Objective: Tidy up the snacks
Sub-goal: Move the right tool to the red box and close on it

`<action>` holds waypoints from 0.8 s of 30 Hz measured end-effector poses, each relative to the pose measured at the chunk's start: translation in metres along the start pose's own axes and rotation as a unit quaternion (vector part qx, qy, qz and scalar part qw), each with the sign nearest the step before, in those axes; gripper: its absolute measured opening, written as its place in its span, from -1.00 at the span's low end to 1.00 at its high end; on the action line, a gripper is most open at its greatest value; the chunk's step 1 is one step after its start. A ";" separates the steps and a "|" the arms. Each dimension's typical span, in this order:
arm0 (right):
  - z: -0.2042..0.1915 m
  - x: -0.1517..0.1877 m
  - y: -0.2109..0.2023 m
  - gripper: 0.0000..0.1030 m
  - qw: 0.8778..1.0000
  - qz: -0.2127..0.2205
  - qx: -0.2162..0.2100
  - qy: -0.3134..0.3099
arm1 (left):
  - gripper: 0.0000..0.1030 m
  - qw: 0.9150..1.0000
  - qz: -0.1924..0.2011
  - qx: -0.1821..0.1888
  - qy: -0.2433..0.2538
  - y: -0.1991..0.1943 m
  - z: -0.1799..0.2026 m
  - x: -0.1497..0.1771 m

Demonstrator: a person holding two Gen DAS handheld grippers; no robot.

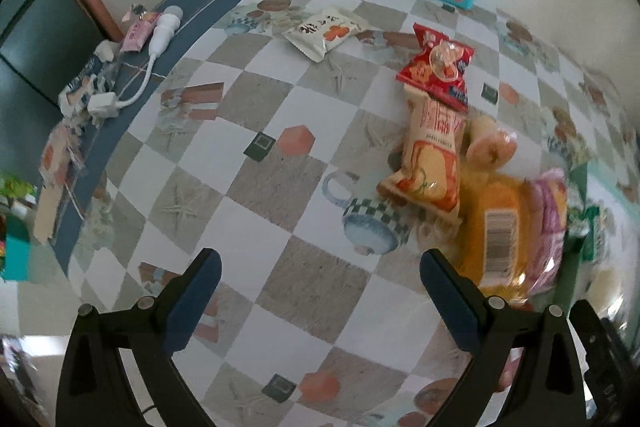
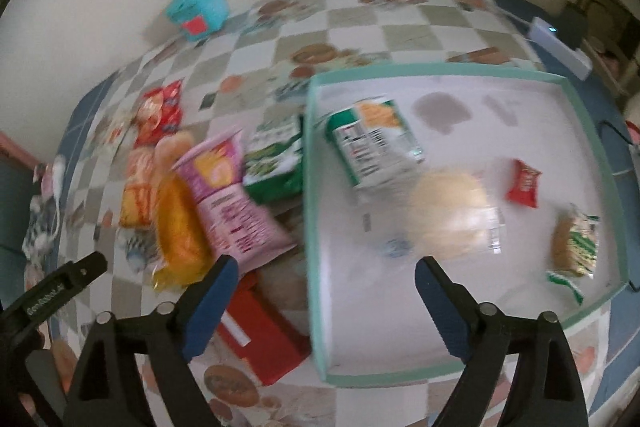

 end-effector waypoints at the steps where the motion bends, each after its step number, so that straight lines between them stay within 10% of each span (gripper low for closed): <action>1: -0.001 0.001 0.002 0.79 1.000 -0.004 0.000 -0.003 | 0.93 1.000 -0.002 -0.002 0.008 0.001 0.002 0.001; 15: -0.022 0.033 0.020 0.79 0.996 -0.044 0.028 -0.076 | 0.93 0.999 -0.033 0.003 0.029 0.010 0.021 0.021; 24: -0.032 0.045 0.026 0.79 0.991 -0.047 0.040 -0.118 | 0.93 0.997 -0.061 0.034 -0.043 0.022 0.011 0.038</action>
Point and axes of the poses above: each gripper's, at about its wrist camera, not at the fingertips, and y roughly the way its jaws point, z to its right, x to its underside, the point moved 7 cm from there along y, roughly the way its jaws point, and after that the axes turned 15 degrees about y, right-handed, at the moved point
